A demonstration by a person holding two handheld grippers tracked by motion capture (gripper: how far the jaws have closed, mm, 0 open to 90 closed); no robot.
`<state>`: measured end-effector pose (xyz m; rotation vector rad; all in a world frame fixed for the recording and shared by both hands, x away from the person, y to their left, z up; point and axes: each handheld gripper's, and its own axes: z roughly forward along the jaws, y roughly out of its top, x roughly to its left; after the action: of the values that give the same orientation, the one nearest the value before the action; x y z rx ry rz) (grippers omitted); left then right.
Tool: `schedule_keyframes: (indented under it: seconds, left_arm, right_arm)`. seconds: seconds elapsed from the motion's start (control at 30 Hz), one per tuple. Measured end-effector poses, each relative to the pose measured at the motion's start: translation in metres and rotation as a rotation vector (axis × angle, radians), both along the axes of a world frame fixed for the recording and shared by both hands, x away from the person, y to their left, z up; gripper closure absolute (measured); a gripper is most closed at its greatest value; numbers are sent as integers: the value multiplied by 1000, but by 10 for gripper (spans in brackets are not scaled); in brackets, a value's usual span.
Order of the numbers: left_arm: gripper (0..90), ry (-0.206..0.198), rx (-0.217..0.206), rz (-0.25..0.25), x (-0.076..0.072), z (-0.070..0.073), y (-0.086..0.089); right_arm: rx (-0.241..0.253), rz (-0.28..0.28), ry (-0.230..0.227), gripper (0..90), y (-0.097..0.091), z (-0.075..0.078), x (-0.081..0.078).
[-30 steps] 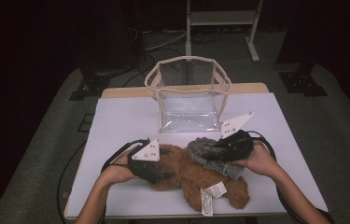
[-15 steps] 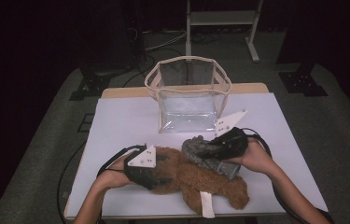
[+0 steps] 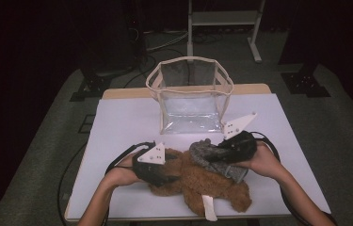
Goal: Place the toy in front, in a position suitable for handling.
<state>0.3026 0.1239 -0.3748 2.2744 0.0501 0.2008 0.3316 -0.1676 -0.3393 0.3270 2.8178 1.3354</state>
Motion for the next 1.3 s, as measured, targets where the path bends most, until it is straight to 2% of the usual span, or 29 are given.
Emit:
schedule_keyframes:
  seconds: [0.17, 0.3, 0.43, 0.47, 0.5, 0.67, 0.7, 0.73, 0.8, 0.83, 1.03, 1.23, 1.3]
  left_arm:
    - [381, -4, 10, -20, -7, -2, 5]
    - [381, -2, -4, -20, -7, -4, 9]
    - [381, -5, -21, -16, -7, -6, 12]
    - [381, -6, -23, -14, -7, -5, 11]
    - [378, -11, -19, -12, -6, -5, 11]
    - [370, -7, -28, 1, -3, -5, 10]
    - [370, -7, -28, 2, -2, -5, 10]
    - [369, -4, -29, 5, -2, -5, 9]
    - [367, -5, -24, 13, -1, -4, 8]
    - [366, -7, -20, 19, 0, -4, 7]
    - [366, -6, -15, 39, 6, -3, 6]
    - [361, -2, -19, 69, 10, -4, 8]
    - [360, 2, -29, 72, 10, -6, 9]
  right_arm:
    - [-23, 52, 15, 733, 31, -4, 8]
    - [-26, 62, 18, 733, 36, -4, 10]
    - [-12, 10, 7, 733, 14, 0, 11]
    - [-12, 10, 7, 733, 14, 0, 11]
    - [4, -23, 8, 733, -1, 0, 10]
    - [52, -101, 34, 733, -41, -8, 2]
    - [52, -101, 34, 733, -41, -8, 2]
    - [77, -122, 39, 733, -54, -12, -3]
    - [84, -132, 41, 732, -60, -13, -5]
    - [97, -149, 45, 731, -69, -17, -10]
    - [114, -170, 58, 730, -83, -26, -21]
    - [136, -153, 43, 730, -80, -25, -29]
    - [142, -156, 54, 730, -82, -29, -30]
